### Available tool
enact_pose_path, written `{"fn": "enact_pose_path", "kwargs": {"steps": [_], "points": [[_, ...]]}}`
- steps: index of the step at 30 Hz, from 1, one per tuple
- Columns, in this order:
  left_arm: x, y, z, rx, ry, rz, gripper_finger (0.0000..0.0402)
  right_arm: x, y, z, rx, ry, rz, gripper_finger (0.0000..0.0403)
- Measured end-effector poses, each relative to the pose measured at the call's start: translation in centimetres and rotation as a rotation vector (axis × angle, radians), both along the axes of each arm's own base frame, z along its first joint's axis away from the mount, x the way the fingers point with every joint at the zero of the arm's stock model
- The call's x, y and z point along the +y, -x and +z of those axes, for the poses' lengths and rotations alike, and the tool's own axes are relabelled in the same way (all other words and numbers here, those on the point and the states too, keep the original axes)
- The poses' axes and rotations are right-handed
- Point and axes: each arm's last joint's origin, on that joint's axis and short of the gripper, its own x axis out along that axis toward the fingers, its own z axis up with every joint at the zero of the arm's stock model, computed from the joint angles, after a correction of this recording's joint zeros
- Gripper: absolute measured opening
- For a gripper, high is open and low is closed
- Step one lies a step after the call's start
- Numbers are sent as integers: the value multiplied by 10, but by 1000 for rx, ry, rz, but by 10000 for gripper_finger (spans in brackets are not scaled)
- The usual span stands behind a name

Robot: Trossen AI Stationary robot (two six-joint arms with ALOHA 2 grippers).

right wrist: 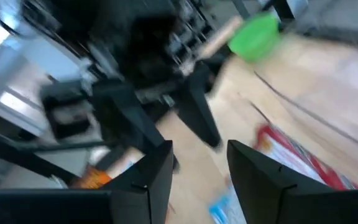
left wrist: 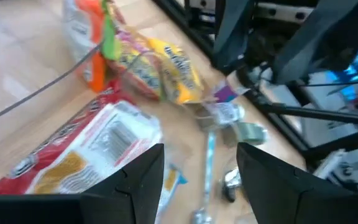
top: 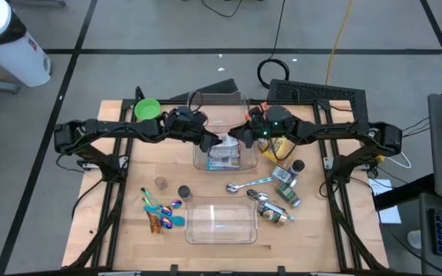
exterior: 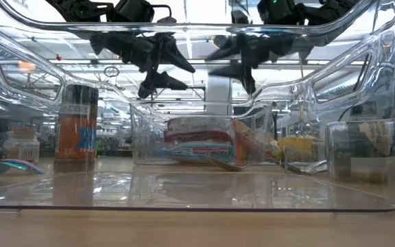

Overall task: Pick & Place Food Item
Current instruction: Put the red noodle pack into the middle transparent bin

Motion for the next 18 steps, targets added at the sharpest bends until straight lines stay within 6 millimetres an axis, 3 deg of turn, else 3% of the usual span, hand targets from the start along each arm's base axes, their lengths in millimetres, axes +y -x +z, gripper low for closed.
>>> {"fn": "enact_pose_path", "kwargs": {"steps": [6,10,14,18], "points": [[3,3,-5,71,-103,51,209,8,-6,-6,105,74,58,131],[9,1,-3,64,-142,66,209,6,-6,-4,106,93,4,130],[14,-13,-1,130,-165,17,205,3,-4,-6,120,99,-37,130],[14,-35,4,259,-214,-57,174,-1,-2,-8,152,92,-64,130]]}}
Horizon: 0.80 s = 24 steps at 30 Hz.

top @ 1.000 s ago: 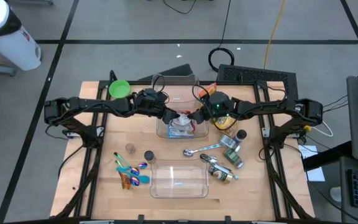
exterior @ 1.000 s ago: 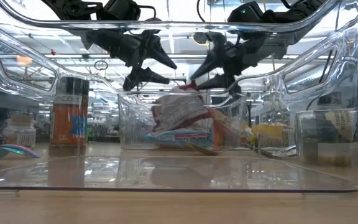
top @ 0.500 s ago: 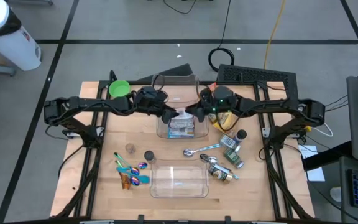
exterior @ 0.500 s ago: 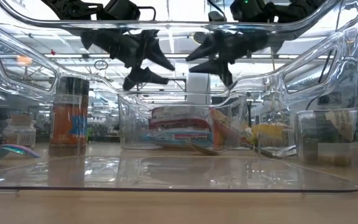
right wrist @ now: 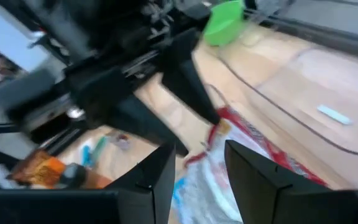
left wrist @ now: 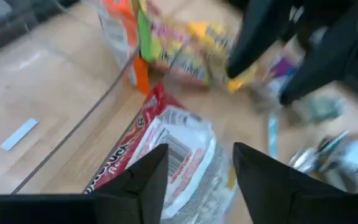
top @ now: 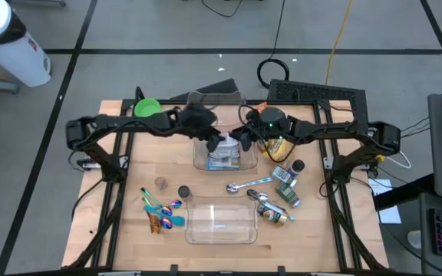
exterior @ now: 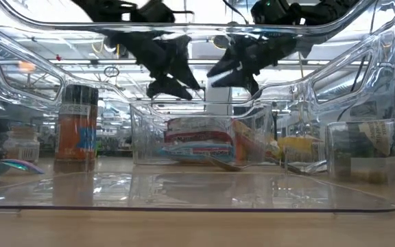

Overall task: Pick & Place Food Item
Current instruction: Put the red noodle pack into the middle transparent bin

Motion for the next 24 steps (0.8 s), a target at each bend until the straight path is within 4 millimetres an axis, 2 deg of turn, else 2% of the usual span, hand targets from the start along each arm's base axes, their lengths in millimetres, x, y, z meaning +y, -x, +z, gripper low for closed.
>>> {"fn": "enact_pose_path", "kwargs": {"steps": [4,9,17,24], "points": [[2,-16,0,108,-38,-40,138,-3,3,-6,59,-20,-16,130],[6,-24,-8,158,-53,-21,112,-7,6,-9,85,-54,-42,130],[-5,-30,-30,240,29,-87,106,-9,7,-9,92,-41,-67,130],[-15,-32,-26,221,43,-123,106,-10,7,-9,94,-39,-68,130]]}}
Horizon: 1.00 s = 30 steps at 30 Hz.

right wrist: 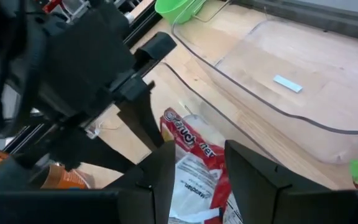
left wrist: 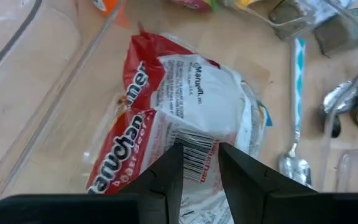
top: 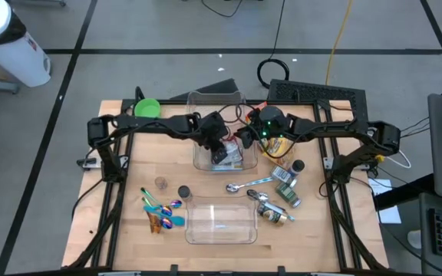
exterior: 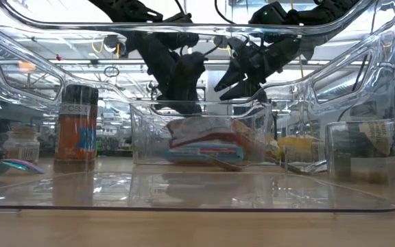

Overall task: Pick & Place Food Item
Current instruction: Put the red noodle pack into the middle transparent bin, then put the brown seasoning bottle into the top transparent bin

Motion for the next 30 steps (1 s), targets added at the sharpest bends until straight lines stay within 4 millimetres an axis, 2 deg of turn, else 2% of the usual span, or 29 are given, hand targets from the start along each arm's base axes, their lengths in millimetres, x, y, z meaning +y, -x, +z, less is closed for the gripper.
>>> {"fn": "enact_pose_path", "kwargs": {"steps": [3,7,11,14,19,24,27,30], "points": [[2,4,18,-39,-20,3,106,0,0,0,0,0,1,130],[8,13,58,-134,-82,-6,106,0,0,0,-2,-5,-1,130],[9,31,99,-188,-114,-2,106,0,0,0,-3,-9,3,130],[5,54,129,-193,-124,-1,106,1,0,0,-11,-21,4,130],[-15,111,170,-194,-132,-31,106,1,-2,4,-64,-56,36,130],[-43,161,186,-163,-80,-78,106,5,-5,7,-100,-57,68,130],[-59,177,180,-161,-34,-75,106,10,-7,9,-114,-52,84,130],[-74,189,160,-114,7,-82,106,16,-10,11,-135,-39,107,130]]}}
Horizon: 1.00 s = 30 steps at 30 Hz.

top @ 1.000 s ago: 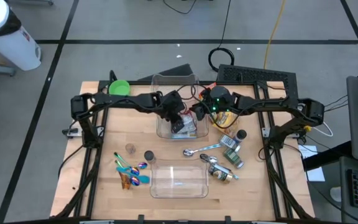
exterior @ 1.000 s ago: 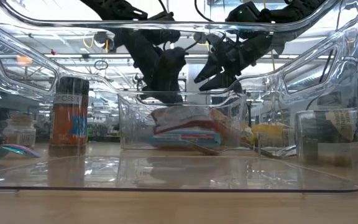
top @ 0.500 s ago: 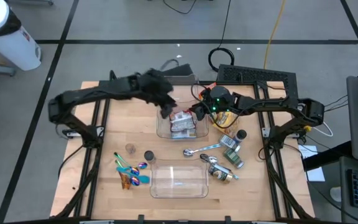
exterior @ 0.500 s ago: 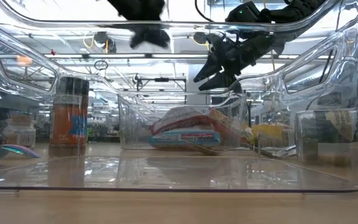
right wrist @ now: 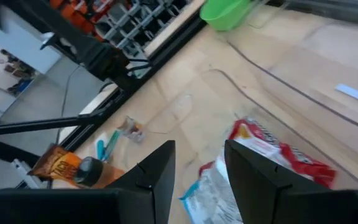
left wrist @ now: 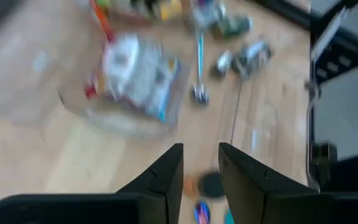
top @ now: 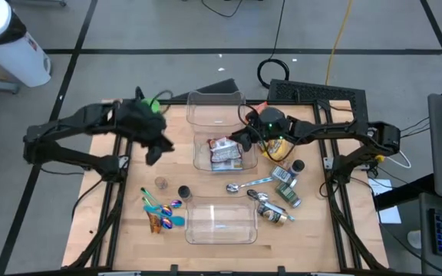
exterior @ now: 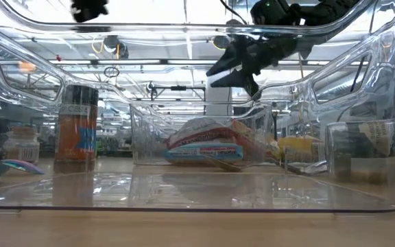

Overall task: Pick & Place Food Item
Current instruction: Put the brown seasoning bottle into the top transparent bin

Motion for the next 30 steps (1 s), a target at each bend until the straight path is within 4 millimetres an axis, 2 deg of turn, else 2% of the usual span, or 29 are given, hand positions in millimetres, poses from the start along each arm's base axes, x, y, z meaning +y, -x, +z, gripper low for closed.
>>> {"fn": "enact_pose_path", "kwargs": {"steps": [7,11,15,19,22,30], "points": [[-24,26,-68,190,91,80,106,13,-5,3,-32,30,48,130],[-28,35,-103,289,63,144,106,19,-7,5,-45,71,-16,130],[-27,38,-127,359,25,210,106,23,-9,6,-49,106,-92,130],[-25,34,-141,340,3,230,110,25,-9,7,-62,69,-106,130],[-23,29,-143,288,-7,221,127,25,-9,7,-66,46,-114,130],[-19,26,-143,255,-7,192,232,25,-9,6,-60,23,-122,130]]}}
